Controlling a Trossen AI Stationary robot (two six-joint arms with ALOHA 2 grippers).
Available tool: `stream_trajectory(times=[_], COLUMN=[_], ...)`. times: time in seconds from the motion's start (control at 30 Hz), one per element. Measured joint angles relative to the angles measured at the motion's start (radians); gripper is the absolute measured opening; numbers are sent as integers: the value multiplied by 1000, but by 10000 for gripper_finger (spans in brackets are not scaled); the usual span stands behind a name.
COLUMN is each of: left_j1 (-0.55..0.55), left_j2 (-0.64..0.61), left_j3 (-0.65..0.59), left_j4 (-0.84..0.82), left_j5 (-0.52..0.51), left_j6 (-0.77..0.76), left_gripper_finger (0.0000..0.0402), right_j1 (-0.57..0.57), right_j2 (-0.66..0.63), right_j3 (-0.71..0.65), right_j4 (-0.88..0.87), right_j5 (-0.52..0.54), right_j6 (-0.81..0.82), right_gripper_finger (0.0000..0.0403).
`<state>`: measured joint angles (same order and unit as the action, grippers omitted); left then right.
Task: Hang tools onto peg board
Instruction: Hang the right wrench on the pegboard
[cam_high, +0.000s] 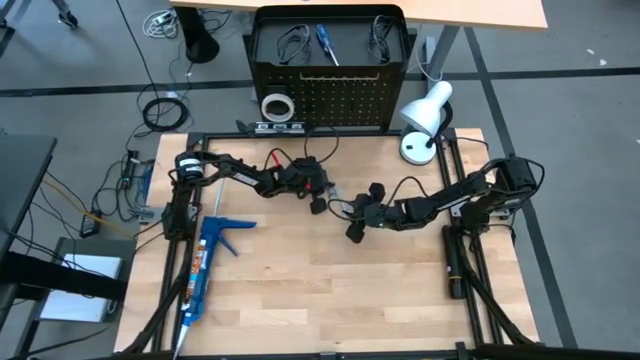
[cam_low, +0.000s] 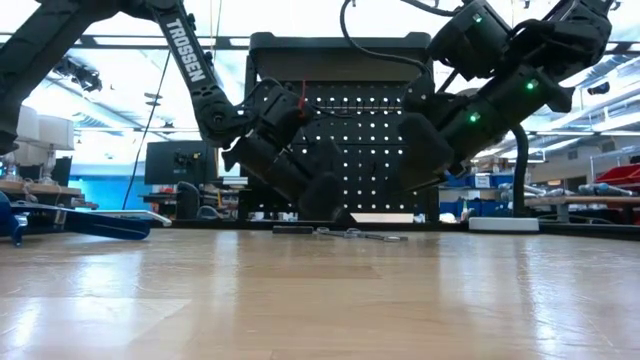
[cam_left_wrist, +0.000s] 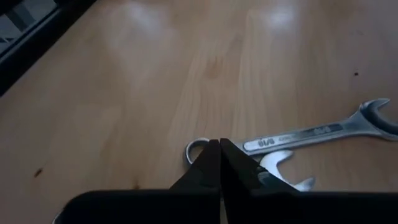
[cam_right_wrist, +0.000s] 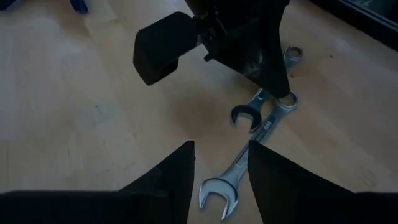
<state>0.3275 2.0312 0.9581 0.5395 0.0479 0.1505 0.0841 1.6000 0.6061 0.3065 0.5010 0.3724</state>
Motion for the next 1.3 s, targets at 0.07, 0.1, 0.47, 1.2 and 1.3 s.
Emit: stream_trajectory(times=[0.07,0.1,0.47,1.2,1.3], left_j1=[0,1,13,11,11], left_j2=[3,6,38,37,34], left_j3=[0,0,49,71,71], left_j4=[-1,3,-55,-120,-121], left_j5=[-1,-1,8,0,13], left_j6=[0,0,-71,-53,-52], left_gripper_finger=[1,1,0,0,0], right_j1=[0,0,1,21,25], right_j2=[0,0,0,-65,-125], right_j3=[0,0,0,0,0], right_j4=[4,8,12,-23,-55], right_j5=[-1,-1,-4,30,33], right_j6=[9,9,-8,-20,-28], right_gripper_finger=[155,157,166,196,195])
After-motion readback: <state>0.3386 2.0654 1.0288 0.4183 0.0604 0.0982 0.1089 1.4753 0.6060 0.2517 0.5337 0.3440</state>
